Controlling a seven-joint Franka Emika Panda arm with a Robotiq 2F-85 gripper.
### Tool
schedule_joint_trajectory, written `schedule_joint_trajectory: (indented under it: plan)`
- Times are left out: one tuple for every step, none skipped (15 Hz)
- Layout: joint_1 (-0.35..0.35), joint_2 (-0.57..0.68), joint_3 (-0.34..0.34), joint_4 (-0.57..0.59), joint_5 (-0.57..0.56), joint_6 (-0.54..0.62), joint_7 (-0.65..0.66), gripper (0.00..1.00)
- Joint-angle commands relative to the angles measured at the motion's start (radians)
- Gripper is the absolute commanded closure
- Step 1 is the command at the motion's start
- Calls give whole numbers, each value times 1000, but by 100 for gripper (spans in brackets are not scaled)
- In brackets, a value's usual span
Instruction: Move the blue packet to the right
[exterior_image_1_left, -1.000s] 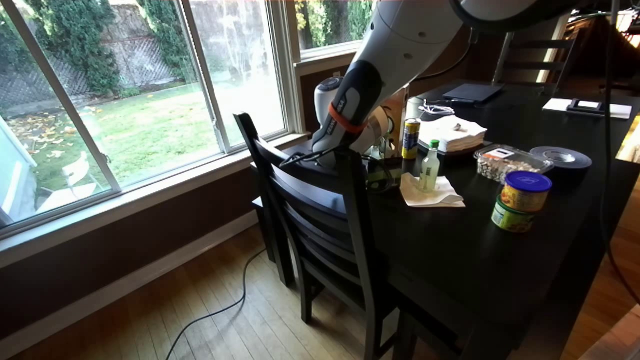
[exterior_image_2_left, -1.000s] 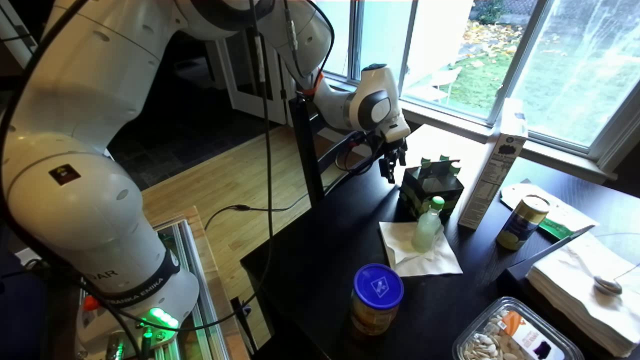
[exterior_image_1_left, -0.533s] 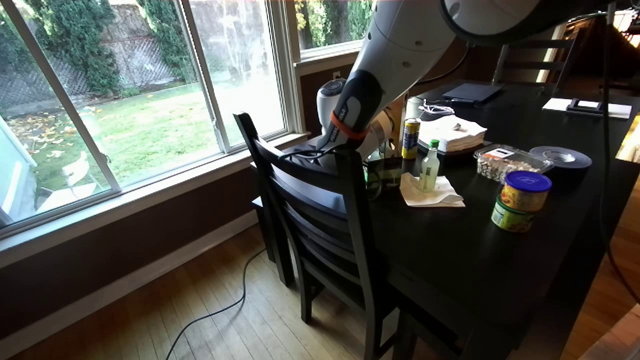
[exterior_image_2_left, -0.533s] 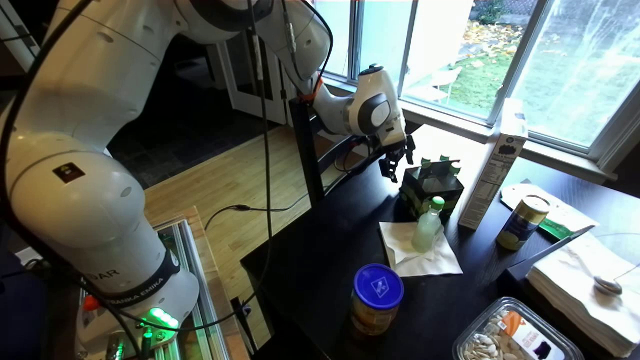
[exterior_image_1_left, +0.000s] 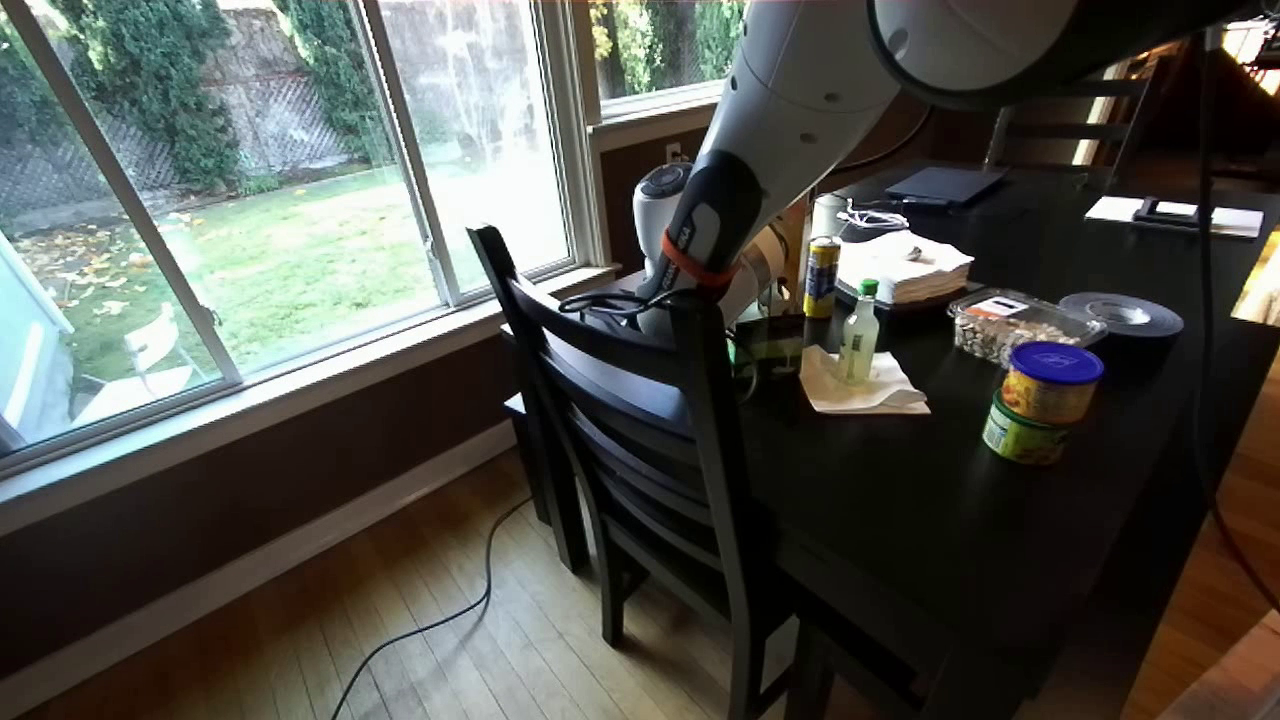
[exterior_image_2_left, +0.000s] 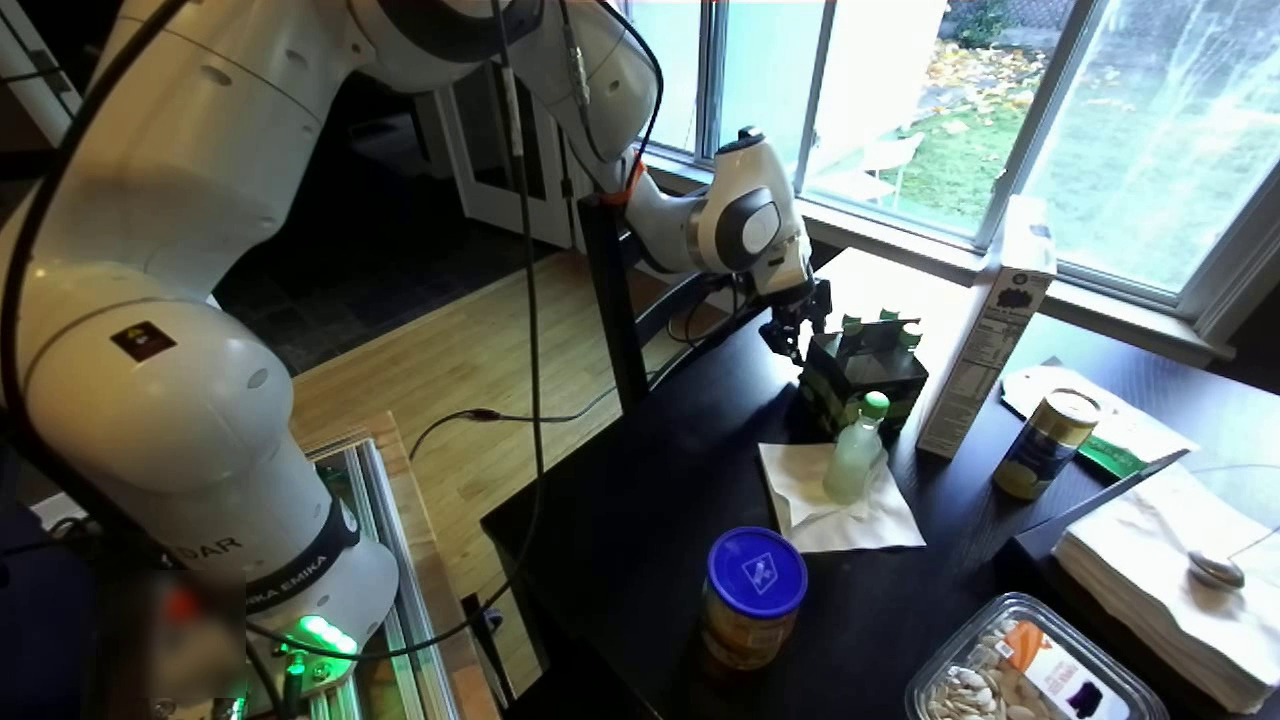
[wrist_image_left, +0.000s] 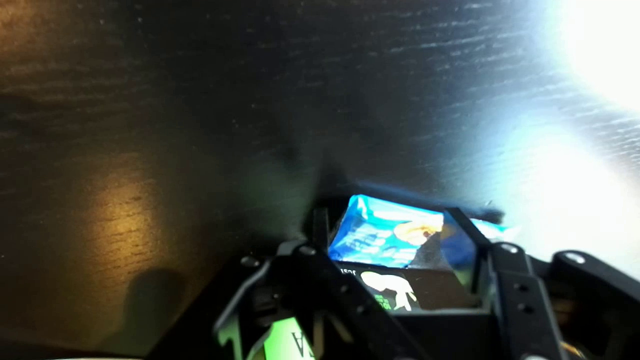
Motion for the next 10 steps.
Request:
schedule_joint_trajectory:
  plan:
    - [10,22,-5,-12,-32,22,59,48]
    - [10,23,-5,-13,-32,23,59,40]
    - [6,20,2,-16,-30,21,55,41]
    - [6,20,2,-18,-30,21,55,44]
    - [6,20,3,-20,-30,20,54,44]
    - [8,23,-2,-21,-32,22,58,49]
    - [2,23,3,-22,-29,21,54,56]
    - [0,23,4,-25,-29,20,53,59]
    - [-2,23,6,-27,-28,20,50,63]
    - [-6,23,11,-30,-26,17,48,62]
